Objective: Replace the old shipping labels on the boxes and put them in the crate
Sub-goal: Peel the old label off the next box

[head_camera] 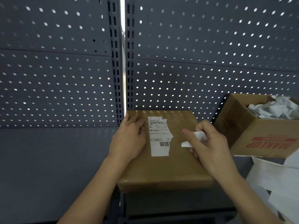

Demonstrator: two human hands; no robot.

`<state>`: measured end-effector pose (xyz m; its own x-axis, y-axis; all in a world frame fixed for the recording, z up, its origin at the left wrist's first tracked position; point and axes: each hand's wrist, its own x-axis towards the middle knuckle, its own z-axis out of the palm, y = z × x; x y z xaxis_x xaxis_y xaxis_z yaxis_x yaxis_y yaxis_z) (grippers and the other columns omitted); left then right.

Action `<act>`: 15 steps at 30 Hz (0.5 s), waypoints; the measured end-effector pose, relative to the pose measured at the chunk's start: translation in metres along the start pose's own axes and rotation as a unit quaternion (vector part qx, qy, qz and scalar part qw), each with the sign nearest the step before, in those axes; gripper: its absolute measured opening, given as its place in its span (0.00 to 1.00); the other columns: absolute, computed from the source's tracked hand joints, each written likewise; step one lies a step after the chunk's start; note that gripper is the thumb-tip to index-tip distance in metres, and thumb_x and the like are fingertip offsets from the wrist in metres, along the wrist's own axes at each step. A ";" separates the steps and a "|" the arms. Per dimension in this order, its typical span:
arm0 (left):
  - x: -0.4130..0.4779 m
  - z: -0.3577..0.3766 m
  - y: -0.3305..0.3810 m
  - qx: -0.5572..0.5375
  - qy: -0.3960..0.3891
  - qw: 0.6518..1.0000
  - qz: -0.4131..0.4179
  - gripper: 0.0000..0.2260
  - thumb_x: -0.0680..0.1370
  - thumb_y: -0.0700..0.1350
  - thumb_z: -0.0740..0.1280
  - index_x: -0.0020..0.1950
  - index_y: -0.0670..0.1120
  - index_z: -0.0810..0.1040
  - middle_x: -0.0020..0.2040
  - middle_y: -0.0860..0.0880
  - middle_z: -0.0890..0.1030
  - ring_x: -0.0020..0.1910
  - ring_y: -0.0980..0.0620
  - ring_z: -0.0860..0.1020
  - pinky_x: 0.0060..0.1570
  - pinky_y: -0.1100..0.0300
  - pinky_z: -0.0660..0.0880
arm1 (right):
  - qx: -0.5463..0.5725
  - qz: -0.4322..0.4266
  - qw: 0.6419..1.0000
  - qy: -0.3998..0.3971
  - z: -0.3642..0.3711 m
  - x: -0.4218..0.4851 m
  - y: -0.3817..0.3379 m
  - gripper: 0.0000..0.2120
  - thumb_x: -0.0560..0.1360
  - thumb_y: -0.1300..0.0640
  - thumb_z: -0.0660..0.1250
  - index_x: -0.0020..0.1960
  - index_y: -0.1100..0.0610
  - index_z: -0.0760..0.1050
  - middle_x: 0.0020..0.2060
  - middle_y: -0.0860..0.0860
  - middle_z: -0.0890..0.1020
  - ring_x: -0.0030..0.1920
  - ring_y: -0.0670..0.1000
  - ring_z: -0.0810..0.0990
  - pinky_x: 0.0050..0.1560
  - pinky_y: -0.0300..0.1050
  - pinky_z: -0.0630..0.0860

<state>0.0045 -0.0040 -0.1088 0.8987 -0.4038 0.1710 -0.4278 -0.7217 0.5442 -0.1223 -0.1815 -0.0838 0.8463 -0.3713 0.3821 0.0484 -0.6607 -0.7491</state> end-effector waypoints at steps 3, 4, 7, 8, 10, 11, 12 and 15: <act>0.000 0.000 -0.001 0.003 -0.002 1.000 0.003 0.19 0.83 0.46 0.53 0.73 0.54 0.68 0.76 0.57 0.62 0.77 0.57 0.47 0.63 0.49 0.69 | 0.032 0.028 0.998 -0.034 -0.003 0.006 -0.002 0.09 0.77 0.50 0.67 0.41 0.50 0.70 0.27 0.53 0.78 0.25 0.48 0.75 0.32 0.49 0.74; 0.000 0.000 -0.001 0.003 -0.001 1.000 0.002 0.19 0.83 0.46 0.53 0.73 0.54 0.68 0.76 0.57 0.62 0.77 0.57 0.47 0.63 0.49 0.69 | 0.035 0.025 0.998 -0.043 -0.003 0.007 -0.001 0.06 0.77 0.51 0.67 0.43 0.50 0.72 0.28 0.52 0.79 0.26 0.48 0.76 0.33 0.48 0.75; 0.002 0.001 -0.001 0.003 -0.003 1.000 0.003 0.19 0.83 0.47 0.53 0.73 0.55 0.67 0.77 0.57 0.61 0.78 0.56 0.46 0.64 0.48 0.68 | 0.029 0.002 0.998 -0.056 -0.004 0.011 0.001 0.03 0.79 0.56 0.65 0.47 0.50 0.76 0.34 0.49 0.82 0.34 0.46 0.82 0.43 0.46 0.78; 0.002 0.002 -0.002 0.002 -0.004 1.000 0.004 0.19 0.83 0.47 0.53 0.73 0.55 0.67 0.77 0.56 0.61 0.78 0.56 0.46 0.65 0.47 0.68 | 0.025 -0.003 0.998 -0.056 -0.004 0.012 0.003 0.04 0.80 0.56 0.64 0.47 0.50 0.76 0.35 0.50 0.83 0.38 0.47 0.83 0.45 0.49 0.78; 0.003 0.003 -0.004 -0.003 -0.003 1.000 0.005 0.19 0.82 0.47 0.53 0.73 0.55 0.67 0.77 0.55 0.61 0.78 0.54 0.46 0.66 0.47 0.68 | 0.019 -0.011 0.999 -0.047 -0.004 0.015 0.004 0.05 0.80 0.58 0.64 0.47 0.50 0.76 0.35 0.49 0.85 0.41 0.47 0.84 0.48 0.50 0.78; 0.003 0.004 -0.005 -0.006 -0.002 1.000 0.005 0.19 0.82 0.47 0.53 0.74 0.55 0.67 0.77 0.55 0.61 0.78 0.54 0.46 0.66 0.47 0.67 | 0.028 -0.013 0.999 -0.042 -0.005 0.017 0.003 0.05 0.79 0.59 0.65 0.48 0.50 0.76 0.36 0.48 0.85 0.41 0.46 0.84 0.48 0.49 0.79; 0.003 0.005 -0.005 -0.007 -0.001 1.000 0.005 0.19 0.82 0.47 0.53 0.74 0.55 0.67 0.77 0.55 0.61 0.78 0.54 0.46 0.66 0.47 0.67 | 0.040 -0.013 0.998 -0.039 -0.005 0.018 0.004 0.06 0.79 0.60 0.65 0.51 0.49 0.77 0.37 0.47 0.85 0.42 0.46 0.84 0.49 0.48 0.80; 0.003 0.005 -0.005 -0.006 0.000 1.000 0.004 0.19 0.83 0.48 0.53 0.74 0.55 0.67 0.77 0.55 0.61 0.78 0.54 0.46 0.67 0.48 0.67 | 0.096 0.029 0.993 -0.057 -0.005 0.026 0.010 0.20 0.80 0.62 0.64 0.68 0.45 0.71 0.40 0.49 0.86 0.45 0.46 0.85 0.49 0.42 0.81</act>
<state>0.0085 -0.0043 -0.1146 0.8950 -0.4100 0.1759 -0.4345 -0.7119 0.5517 -0.1026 -0.2008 -0.0793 0.9049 -0.3207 0.2797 0.0888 -0.5005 -0.8612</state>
